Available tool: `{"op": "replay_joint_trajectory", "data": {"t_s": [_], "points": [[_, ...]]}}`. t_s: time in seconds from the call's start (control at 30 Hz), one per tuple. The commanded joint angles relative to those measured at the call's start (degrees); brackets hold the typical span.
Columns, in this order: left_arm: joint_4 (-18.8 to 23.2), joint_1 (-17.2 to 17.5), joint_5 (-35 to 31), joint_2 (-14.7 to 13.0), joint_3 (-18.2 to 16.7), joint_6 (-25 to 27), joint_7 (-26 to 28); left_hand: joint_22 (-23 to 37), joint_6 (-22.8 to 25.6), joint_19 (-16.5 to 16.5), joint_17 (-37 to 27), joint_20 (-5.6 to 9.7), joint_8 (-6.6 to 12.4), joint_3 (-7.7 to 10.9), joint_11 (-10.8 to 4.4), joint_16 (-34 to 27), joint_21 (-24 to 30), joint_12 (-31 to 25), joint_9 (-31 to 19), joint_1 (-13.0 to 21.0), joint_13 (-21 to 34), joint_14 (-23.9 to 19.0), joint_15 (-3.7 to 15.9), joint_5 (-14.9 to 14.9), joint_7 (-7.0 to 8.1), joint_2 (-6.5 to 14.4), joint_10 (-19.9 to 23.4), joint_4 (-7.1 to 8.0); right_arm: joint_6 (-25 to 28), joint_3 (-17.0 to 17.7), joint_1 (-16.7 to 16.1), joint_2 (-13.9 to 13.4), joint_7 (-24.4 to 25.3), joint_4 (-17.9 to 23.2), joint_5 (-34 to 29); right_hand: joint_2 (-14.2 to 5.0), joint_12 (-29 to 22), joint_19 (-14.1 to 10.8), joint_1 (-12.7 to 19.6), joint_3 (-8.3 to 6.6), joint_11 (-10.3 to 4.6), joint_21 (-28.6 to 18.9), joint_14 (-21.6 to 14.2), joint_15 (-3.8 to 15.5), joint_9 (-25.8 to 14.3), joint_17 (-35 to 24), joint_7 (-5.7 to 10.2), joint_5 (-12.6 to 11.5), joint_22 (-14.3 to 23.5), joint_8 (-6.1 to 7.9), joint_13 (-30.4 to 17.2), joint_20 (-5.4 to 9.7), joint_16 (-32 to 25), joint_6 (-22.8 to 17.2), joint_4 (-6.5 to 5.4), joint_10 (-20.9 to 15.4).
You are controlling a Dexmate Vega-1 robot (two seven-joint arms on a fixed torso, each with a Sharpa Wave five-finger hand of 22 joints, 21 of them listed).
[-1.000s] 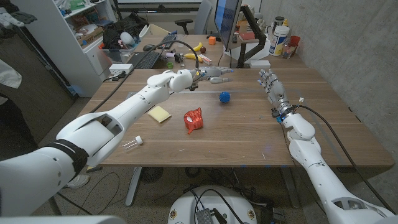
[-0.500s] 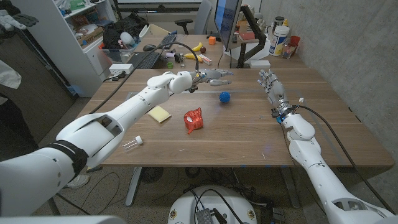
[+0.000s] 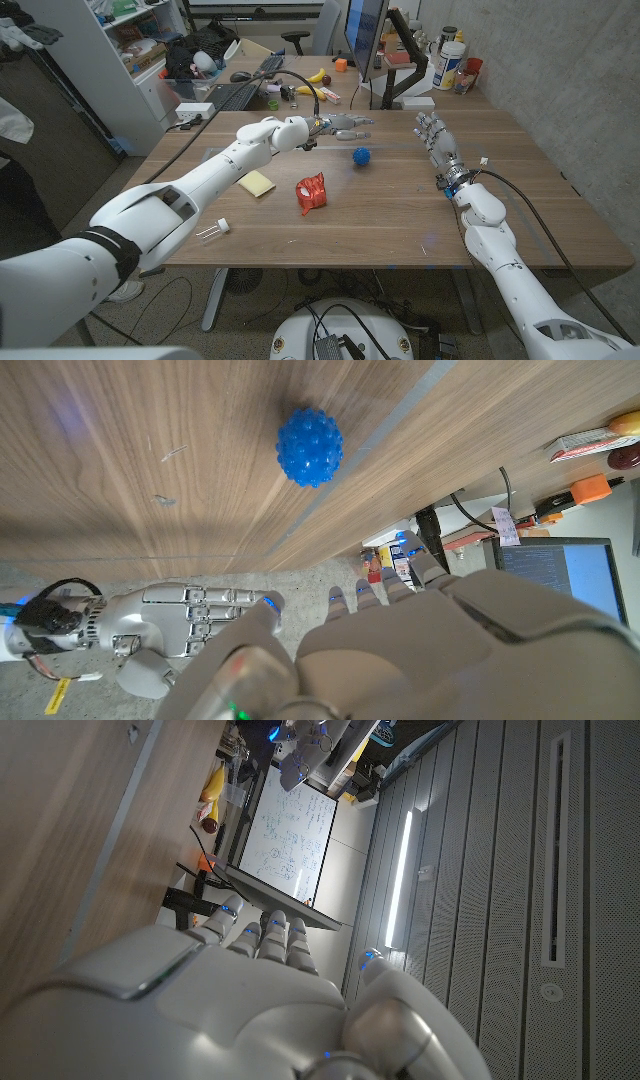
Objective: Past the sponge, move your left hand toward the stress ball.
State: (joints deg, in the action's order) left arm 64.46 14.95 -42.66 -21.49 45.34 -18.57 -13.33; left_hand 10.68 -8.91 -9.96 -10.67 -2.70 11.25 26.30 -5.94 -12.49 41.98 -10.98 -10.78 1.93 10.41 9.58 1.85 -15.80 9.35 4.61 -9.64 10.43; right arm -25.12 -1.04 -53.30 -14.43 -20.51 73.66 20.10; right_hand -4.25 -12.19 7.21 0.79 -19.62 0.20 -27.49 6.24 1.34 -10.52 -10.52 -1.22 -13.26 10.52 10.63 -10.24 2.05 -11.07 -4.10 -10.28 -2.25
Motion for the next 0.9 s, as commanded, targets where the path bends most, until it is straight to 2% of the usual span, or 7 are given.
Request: {"op": "replay_joint_trajectory", "data": {"t_s": [0.03, 0.53, 0.9], "points": [[-1.14, -0.26, 0.11, 0.32, 0.38, -0.46, 0.14, 0.00, 0.31, -6.83, -0.12, 0.29, -0.03, -0.05, -0.25, 0.04, -0.07, 0.09, -0.08, 0.10, 0.05, 1.50, 2.61, -0.07, 0.50, 4.52, -1.10, 0.24, 0.35, 0.43, -1.57, -0.23, 1.09, 1.98, -0.56, -5.62, 0.21, 0.00, -0.32, -0.14, 0.03, 0.15, -0.13, -0.09, -0.16, -0.15, -0.07, -0.16, 0.12, 0.43, -0.33, 2.93, 0.01, -0.58, -0.11, -0.36], [2.55, 1.80, 0.00, -1.30, -0.42, 1.08, -1.48, 0.04, 0.78, -6.75, -0.13, 0.90, 0.08, -0.24, -0.12, 0.14, -0.24, -0.12, -0.08, -0.12, 0.06, 1.61, 2.63, -0.07, 0.10, 4.51, -0.36, 0.25, 0.34, 0.51, -3.75, 0.00, 2.15, 5.55, -1.24, -5.50, 0.20, -0.05, -0.38, -0.07, 0.03, 0.35, -0.17, -0.07, -0.16, -0.15, -0.03, -0.16, 0.13, 0.50, -0.33, 2.95, 0.01, -0.85, -0.13, -0.42], [3.08, 2.34, -0.39, -1.50, -0.39, 0.91, -1.97, 0.05, 0.96, -6.65, -0.12, 1.04, 0.09, -0.35, -0.16, 0.10, -0.31, -0.21, -0.07, -0.19, 0.06, 1.42, 2.65, -0.06, 0.15, 4.44, 0.09, 0.21, 0.21, 1.51, -6.52, 0.15, 3.84, 8.63, -1.77, -5.52, 0.21, -0.12, -0.37, -0.08, -0.05, 0.51, -0.18, -0.09, -0.16, -0.14, 0.00, -0.18, 0.14, 0.49, -0.33, 2.95, 0.03, -0.91, -0.11, -0.41]]}}
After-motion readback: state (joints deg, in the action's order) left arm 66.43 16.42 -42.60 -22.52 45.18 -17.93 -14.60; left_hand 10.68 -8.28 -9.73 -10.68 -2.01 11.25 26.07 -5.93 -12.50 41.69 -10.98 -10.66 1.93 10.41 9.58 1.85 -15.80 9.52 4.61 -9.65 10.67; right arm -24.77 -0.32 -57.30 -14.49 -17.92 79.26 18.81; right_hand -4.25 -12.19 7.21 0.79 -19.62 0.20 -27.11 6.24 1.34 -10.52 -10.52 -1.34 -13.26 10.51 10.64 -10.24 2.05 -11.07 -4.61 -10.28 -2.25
